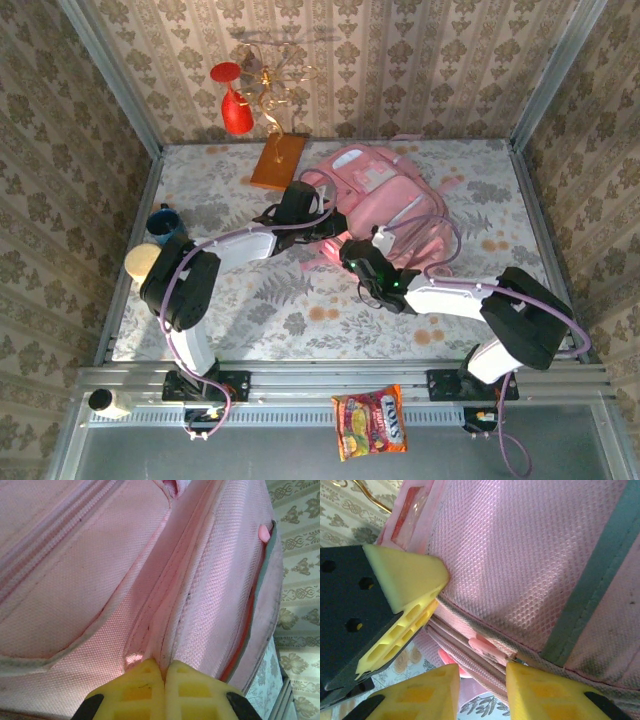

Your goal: Pack the student bag

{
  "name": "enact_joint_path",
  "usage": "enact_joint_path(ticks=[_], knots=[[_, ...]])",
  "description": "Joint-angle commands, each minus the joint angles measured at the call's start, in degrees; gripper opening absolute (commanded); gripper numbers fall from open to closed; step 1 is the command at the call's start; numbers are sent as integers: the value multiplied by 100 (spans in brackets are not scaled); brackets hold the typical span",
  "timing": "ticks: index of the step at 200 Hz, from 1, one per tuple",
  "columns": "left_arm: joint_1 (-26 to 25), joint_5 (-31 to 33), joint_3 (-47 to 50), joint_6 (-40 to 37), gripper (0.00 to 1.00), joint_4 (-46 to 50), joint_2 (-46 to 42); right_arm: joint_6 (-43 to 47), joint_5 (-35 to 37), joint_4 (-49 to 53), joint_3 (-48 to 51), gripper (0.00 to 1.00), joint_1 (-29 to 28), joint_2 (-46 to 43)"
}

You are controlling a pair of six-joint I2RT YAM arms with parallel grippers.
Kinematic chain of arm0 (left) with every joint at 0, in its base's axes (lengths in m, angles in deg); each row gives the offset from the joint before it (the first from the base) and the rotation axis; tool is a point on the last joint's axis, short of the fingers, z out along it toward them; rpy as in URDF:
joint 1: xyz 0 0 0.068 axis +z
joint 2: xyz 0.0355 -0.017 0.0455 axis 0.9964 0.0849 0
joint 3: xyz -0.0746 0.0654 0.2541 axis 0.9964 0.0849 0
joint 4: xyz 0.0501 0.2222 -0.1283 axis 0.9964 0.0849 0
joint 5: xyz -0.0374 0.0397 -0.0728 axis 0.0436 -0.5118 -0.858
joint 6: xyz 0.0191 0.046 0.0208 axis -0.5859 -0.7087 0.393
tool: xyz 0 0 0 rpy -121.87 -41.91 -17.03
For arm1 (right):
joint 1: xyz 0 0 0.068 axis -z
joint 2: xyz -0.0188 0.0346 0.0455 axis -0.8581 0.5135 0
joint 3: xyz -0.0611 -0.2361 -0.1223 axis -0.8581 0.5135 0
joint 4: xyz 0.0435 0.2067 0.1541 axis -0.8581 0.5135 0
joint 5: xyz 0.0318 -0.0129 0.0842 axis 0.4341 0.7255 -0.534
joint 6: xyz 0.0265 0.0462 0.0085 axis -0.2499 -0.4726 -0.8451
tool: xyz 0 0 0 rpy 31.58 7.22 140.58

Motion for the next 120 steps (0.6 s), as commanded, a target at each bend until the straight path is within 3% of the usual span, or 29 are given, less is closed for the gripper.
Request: enact_joint_path(ticks=[1, 54, 120], knots=[[-80, -434, -180, -30, 0, -133, -49, -245, 607, 118, 231, 30, -19, -204], [-75, -432, -239, -24, 0, -131, 32, -466, 514, 162, 570, 29, -29, -648], [-98, -429, -245, -6, 0, -146, 1, -531, 327, -110, 370, 29, -18, -171]])
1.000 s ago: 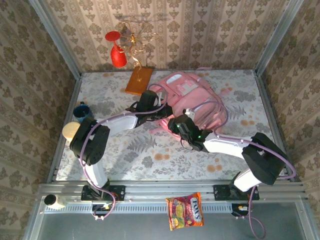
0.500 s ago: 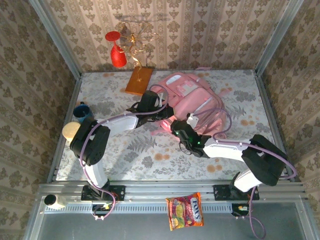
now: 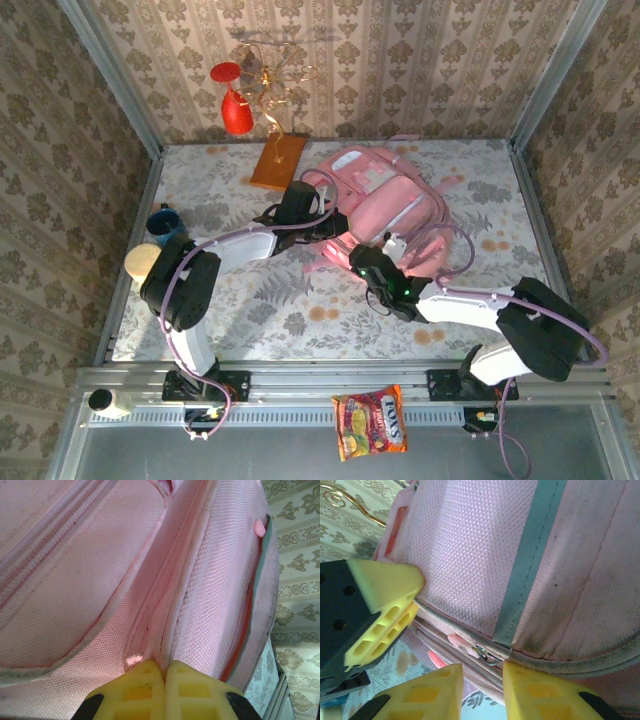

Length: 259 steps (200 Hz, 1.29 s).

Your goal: Pack the student bag

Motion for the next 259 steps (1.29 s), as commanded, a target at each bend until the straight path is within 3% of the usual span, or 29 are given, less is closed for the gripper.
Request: enact_joint_path(ticks=[1, 47, 87, 124, 192, 227, 259], knots=[[-87, -327, -233, -5, 0, -149, -10, -135, 202, -90, -152, 29, 5, 307], [-102, -342, -244, -20, 0, -130, -39, -86, 193, -223, -525, 34, 89, 698], [-161, -320, -190, 49, 0, -211, -36, -240, 630, -16, -949, 37, 143, 1109], [-193, -264, -171, 71, 0, -228, -32, -711, 905, 81, -958, 27, 296, 1392], [-106, 7, -179, -241, 0, 10, -51, -436, 590, 372, 92, 15, 548, -64], [-91, 37, -194, -276, 0, 10, -9, -76, 306, 826, 312, 16, 650, -799], [-91, 8, -206, -267, 0, 10, 0, 323, 142, 1232, 262, 25, 672, -1069]])
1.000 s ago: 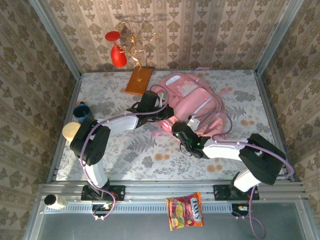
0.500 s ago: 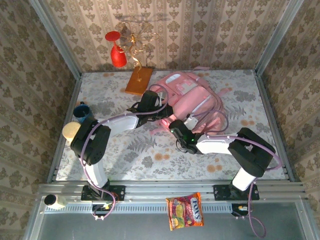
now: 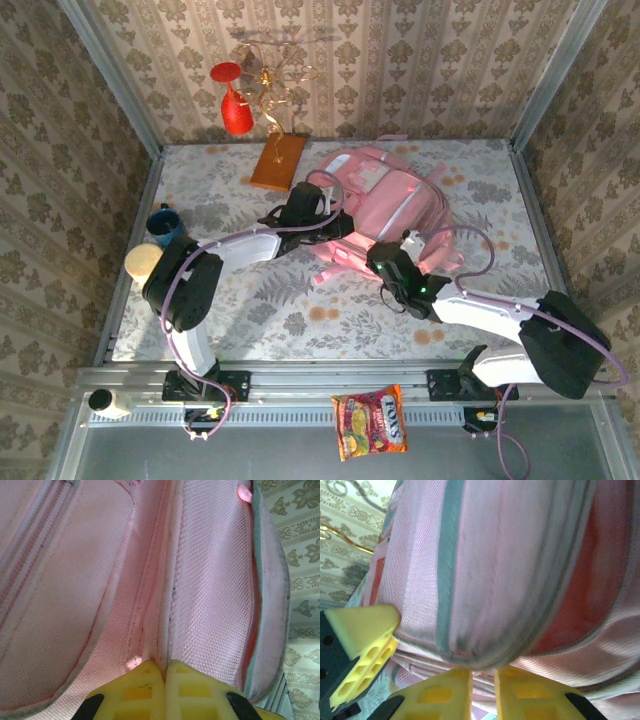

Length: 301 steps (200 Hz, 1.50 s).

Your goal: Pack the student bag

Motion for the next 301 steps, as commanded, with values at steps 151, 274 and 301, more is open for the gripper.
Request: enact_joint_path(ticks=[151, 274, 301], knots=[[41, -133, -220, -260, 0, 113, 14, 1740, 405, 1444, -1174, 42, -470, 1017], [45, -116, -218, -306, 0, 133, 5, 1817, 1564, 2038, -1377, 17, -712, 1402], [87, -89, -186, -428, 0, 218, -20, 2016, 1571, 2016, -1159, 11, -612, 1110]])
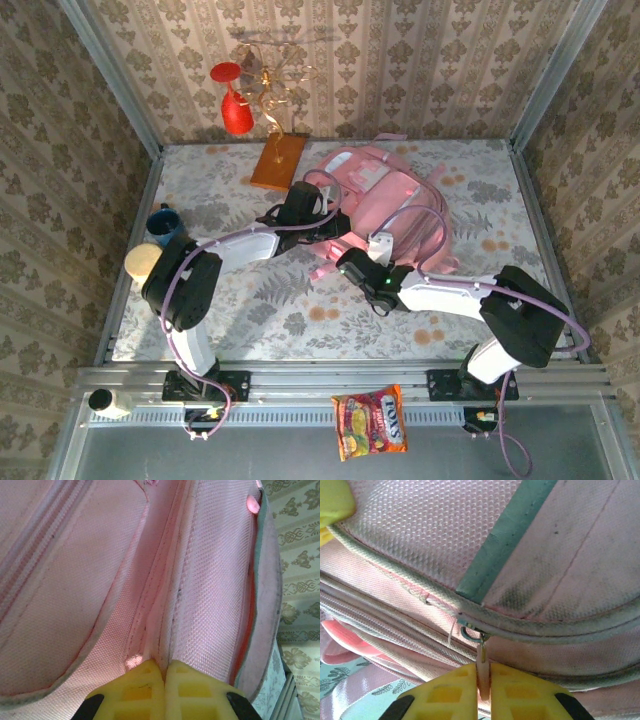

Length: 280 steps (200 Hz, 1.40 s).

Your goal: Pack the student bag

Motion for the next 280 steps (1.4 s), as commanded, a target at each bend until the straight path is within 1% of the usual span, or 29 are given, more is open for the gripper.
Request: enact_joint_path(ticks=[1, 31, 42, 65, 109, 134, 158, 166, 168, 186, 201, 223, 241, 261, 280], knots=[[20, -141, -183, -292, 0, 100, -21, 228, 549, 237, 136, 10, 129, -333], [114, -159, -233, -564, 0, 312, -5, 728, 256, 10, 545, 2, 322, -810], [146, -155, -258, -699, 0, 412, 5, 1038, -119, -181, 731, 0, 493, -1151], [230, -83, -251, -936, 0, 563, -3, 1461, -841, -346, 1095, 0, 918, -1674], [450, 91, -214, -1259, 0, 797, -47, 2003, -1530, 95, 1242, 0, 1718, -2389], [538, 100, -220, -1363, 0, 882, -81, 2312, -2498, -65, 1256, 0, 2278, -2455], [549, 52, -288, -1553, 0, 980, -124, 2719, -3374, -309, 1184, 0, 2370, -2455], [549, 33, -297, -1623, 0, 982, -174, 2775, -3554, -357, 1158, 0, 2370, -2463], [549, 23, -297, -1646, 2, 970, -189, 2774, -3592, -360, 1149, 0, 2370, -2463], [545, 40, -205, -1917, 30, 932, -443, 2818, -3850, -367, 1086, 0, 2370, -2483], [528, 165, -51, -2323, 44, 866, -779, 2823, -3994, -358, 1058, 0, 2376, -2531], [410, 262, 247, -3368, 53, 583, -1249, 2728, -4275, -432, 1044, 0, 2379, -2612], [82, 270, 445, -4707, 60, 434, -1470, 2620, -4473, -499, 1008, 0, 2378, -2657], [-391, 509, 497, -6218, 69, 503, -1440, 2568, -4572, -465, 919, 0, 2379, -2658], [-696, 689, 327, -7212, 70, 617, -1225, 2516, -4630, -478, 883, 0, 2376, -2635]])
